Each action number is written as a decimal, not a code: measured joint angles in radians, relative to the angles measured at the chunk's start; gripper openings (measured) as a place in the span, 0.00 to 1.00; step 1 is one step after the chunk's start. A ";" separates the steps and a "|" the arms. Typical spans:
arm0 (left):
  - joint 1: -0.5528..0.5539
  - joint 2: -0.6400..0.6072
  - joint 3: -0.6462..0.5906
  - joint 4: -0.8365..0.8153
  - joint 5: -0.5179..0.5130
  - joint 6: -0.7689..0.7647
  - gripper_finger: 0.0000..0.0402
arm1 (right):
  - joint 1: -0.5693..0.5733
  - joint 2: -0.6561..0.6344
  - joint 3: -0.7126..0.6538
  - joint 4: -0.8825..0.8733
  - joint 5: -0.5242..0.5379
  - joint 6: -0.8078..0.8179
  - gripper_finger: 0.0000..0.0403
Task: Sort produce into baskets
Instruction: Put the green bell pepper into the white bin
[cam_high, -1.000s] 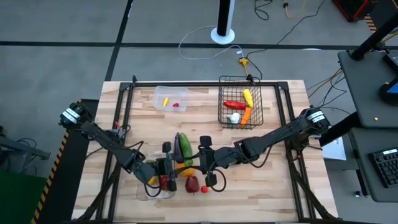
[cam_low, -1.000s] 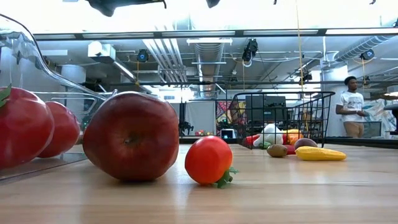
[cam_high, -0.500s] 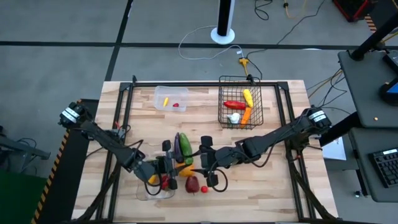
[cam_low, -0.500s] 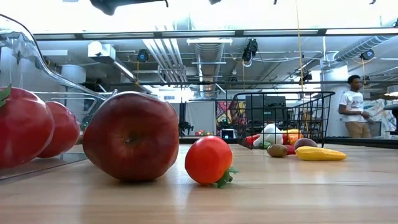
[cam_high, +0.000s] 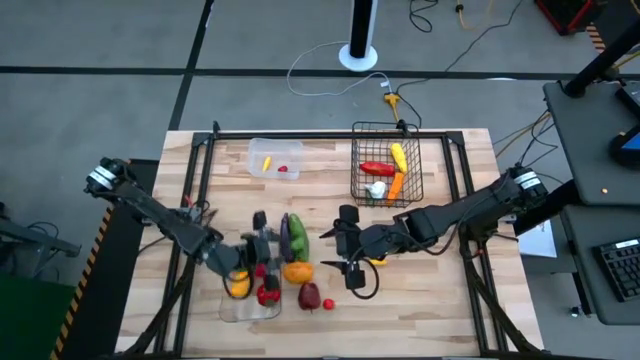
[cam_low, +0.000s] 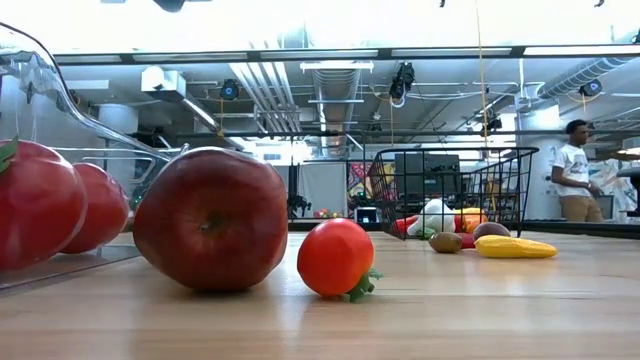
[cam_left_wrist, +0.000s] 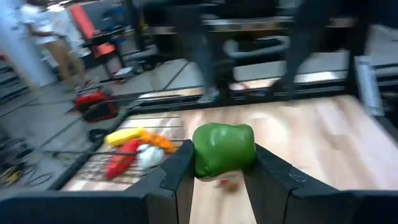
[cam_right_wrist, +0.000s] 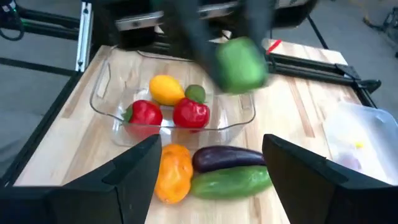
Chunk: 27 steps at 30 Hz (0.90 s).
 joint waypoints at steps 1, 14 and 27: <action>0.018 -0.025 0.000 -0.027 -0.001 0.000 0.26 | 0.000 -0.001 0.000 -0.007 0.001 0.006 0.67; 0.595 -0.270 0.168 -0.841 0.359 -0.154 0.22 | 0.000 -0.008 0.000 -0.081 0.015 0.066 0.66; 1.306 -0.064 0.200 -0.999 0.916 -0.012 0.22 | 0.000 0.001 0.000 -0.084 0.015 0.091 0.67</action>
